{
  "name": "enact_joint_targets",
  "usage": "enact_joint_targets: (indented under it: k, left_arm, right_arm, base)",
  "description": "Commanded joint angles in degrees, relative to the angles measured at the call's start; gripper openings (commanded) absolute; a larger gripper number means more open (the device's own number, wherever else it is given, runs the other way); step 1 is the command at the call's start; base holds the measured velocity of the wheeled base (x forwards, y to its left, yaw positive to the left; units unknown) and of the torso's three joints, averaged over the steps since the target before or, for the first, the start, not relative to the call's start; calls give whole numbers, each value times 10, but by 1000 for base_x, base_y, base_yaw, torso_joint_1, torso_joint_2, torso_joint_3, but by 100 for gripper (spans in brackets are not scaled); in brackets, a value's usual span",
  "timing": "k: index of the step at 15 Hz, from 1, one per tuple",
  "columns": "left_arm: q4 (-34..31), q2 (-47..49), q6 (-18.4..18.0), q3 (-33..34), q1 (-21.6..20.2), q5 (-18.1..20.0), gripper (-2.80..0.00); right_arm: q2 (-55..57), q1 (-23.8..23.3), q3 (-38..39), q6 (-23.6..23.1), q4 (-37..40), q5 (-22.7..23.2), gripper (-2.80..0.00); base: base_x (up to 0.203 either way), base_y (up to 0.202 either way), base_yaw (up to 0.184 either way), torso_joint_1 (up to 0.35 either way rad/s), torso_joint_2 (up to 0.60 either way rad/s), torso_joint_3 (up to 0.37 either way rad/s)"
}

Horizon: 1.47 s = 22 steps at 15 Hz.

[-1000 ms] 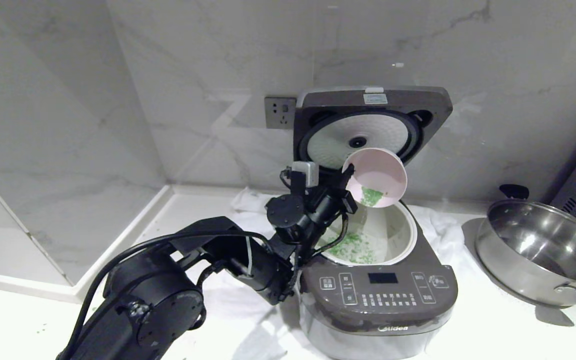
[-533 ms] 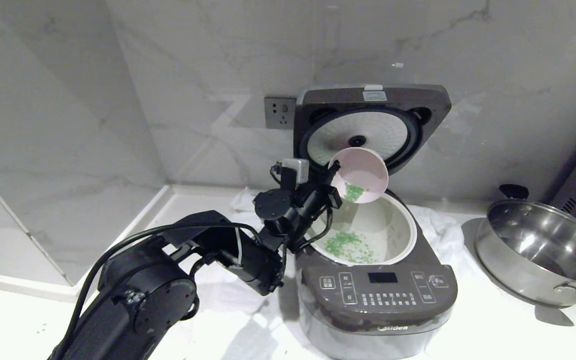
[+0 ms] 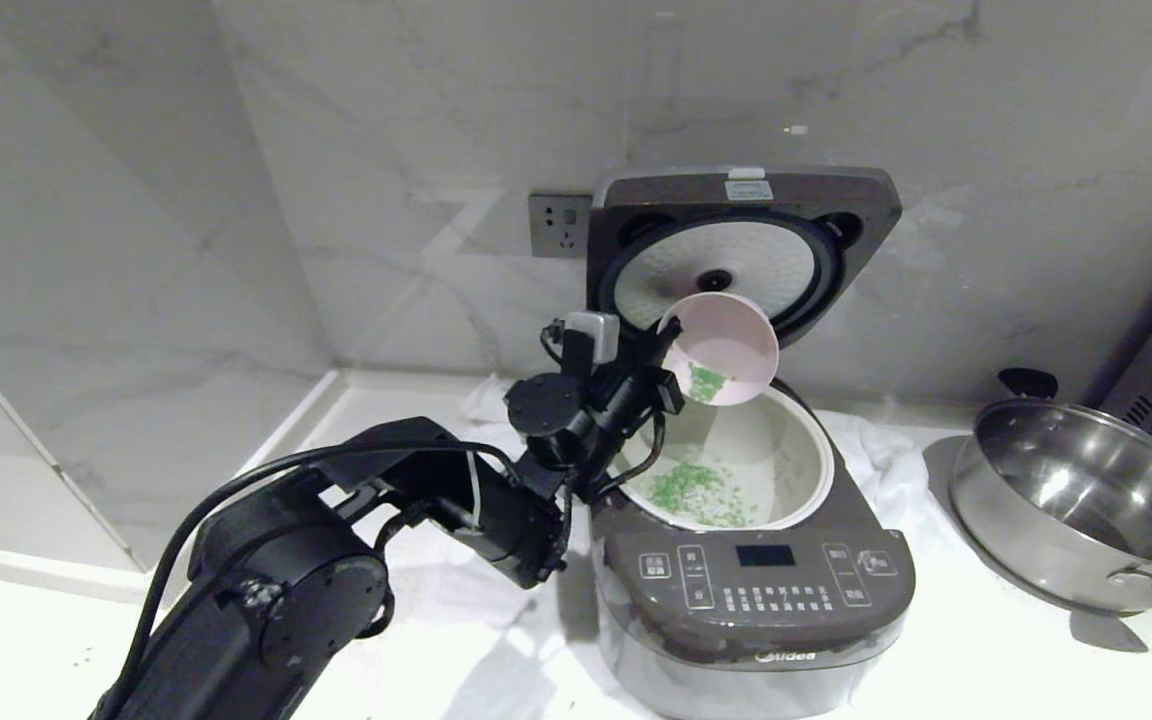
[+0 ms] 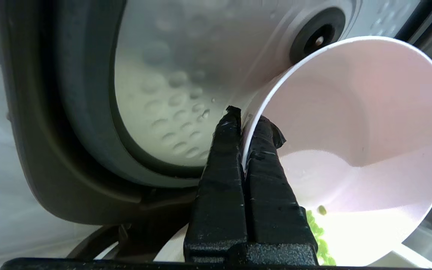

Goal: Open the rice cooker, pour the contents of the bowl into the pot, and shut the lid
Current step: Place the bowl on the table

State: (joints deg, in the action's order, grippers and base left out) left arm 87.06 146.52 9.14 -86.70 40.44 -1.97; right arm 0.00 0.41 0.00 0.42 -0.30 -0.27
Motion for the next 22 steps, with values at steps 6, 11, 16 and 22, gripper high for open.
enact_joint_targets:
  k: [6,11,16,22]
  left_arm:
    - [-105,-134,0,105,-4,32,-280]
    - [-269,-229,-1,171,-4,62,-280]
    - [-456,-302,-1,200,-5,83,-280]
    - [-706,-367,-1,169,-10,91,-280]
  right_arm:
    - [0,0,1,0,-1,0,-280]
    - [-1,0,1,0,-1,0,-280]
    - [0,0,1,0,-1,0,-280]
    - [0,0,1,0,0,0,-280]
  base:
    - [0,0,0,0,0,0]
    - [0,0,0,0,0,0]
    - [0,0,0,0,0,0]
    - [0,0,0,0,0,0]
